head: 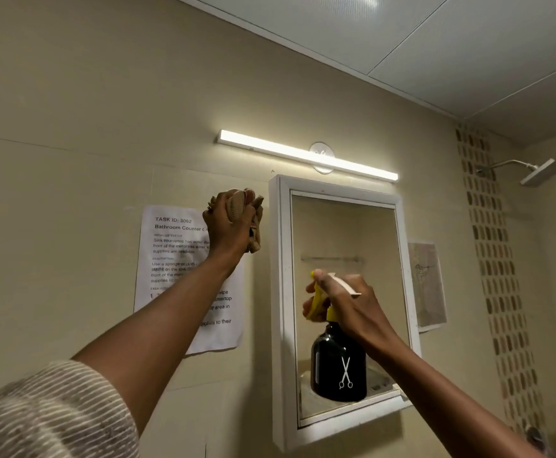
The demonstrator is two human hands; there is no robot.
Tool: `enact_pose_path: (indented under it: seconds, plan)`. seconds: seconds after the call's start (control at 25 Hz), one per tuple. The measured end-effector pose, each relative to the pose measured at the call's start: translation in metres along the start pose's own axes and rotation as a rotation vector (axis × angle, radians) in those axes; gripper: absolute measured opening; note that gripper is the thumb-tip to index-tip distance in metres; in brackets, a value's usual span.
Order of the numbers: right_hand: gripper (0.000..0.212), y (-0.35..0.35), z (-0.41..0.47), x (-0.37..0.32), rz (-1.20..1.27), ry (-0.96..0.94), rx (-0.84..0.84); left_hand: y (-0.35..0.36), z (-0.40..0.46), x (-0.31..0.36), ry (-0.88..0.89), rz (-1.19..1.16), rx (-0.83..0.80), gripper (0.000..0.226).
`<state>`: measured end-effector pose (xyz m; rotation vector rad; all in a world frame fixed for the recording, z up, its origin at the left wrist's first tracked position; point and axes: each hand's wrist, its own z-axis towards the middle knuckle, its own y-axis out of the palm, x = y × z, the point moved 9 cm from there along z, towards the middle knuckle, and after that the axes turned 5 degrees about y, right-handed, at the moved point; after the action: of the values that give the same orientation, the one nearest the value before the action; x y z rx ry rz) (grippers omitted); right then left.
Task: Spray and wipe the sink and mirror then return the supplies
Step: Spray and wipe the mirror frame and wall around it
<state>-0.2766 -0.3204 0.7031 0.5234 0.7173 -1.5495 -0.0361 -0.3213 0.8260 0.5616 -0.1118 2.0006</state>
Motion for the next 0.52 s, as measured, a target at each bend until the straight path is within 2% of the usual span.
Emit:
enact_pose_path:
  seconds: [0.12,0.4,0.52]
  plan:
    - [0.042,0.003,-0.028,0.036,-0.157,0.051,0.023,0.009,-0.009,-0.001,0.011,0.064,-0.029,0.040]
    - [0.044,0.009,-0.071,0.101,-0.241,0.255,-0.062,0.028,-0.015,-0.003,0.017,0.076,-0.045,0.041]
    - [0.041,0.012,-0.078,0.105,-0.241,0.264,-0.124,0.034,-0.015,0.005,0.071,0.103,-0.061,0.039]
